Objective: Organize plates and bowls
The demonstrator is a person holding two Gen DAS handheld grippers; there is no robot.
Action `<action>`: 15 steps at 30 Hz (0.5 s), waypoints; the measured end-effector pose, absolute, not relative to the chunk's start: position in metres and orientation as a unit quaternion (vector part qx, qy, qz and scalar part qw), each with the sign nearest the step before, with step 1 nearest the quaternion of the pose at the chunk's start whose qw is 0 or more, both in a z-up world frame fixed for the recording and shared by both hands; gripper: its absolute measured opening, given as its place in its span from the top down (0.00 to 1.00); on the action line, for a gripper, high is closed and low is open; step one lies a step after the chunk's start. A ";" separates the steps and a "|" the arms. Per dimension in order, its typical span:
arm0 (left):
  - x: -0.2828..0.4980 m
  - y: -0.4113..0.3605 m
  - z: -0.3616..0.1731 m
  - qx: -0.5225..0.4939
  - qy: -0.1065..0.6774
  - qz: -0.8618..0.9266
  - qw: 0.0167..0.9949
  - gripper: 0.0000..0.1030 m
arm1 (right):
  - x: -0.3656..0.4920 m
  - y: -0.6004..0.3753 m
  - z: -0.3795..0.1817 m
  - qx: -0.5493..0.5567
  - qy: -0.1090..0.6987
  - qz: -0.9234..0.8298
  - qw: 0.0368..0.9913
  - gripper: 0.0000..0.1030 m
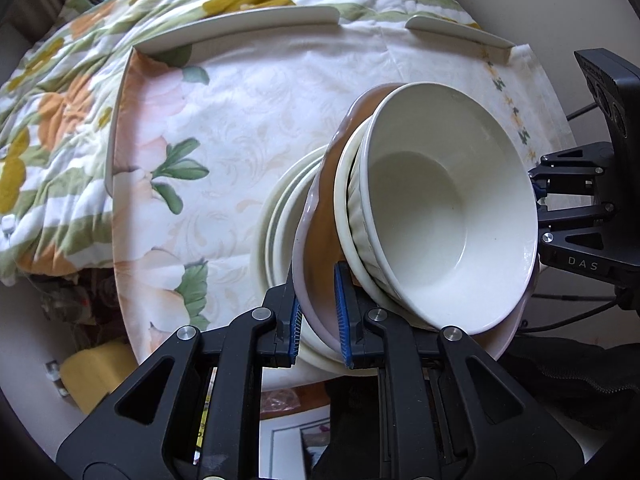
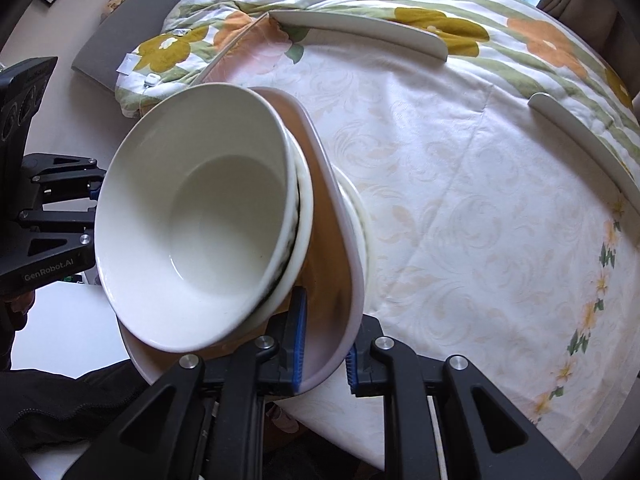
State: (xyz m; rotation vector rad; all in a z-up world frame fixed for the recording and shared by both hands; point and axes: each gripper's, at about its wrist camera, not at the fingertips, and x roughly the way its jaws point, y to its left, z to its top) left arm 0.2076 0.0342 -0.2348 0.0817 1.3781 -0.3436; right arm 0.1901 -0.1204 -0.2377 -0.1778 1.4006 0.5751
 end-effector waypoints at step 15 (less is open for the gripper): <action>0.210 0.046 -0.268 0.025 0.653 -0.195 0.732 0.88 | 0.192 -0.114 -0.258 -0.074 0.654 0.234 0.716 0.85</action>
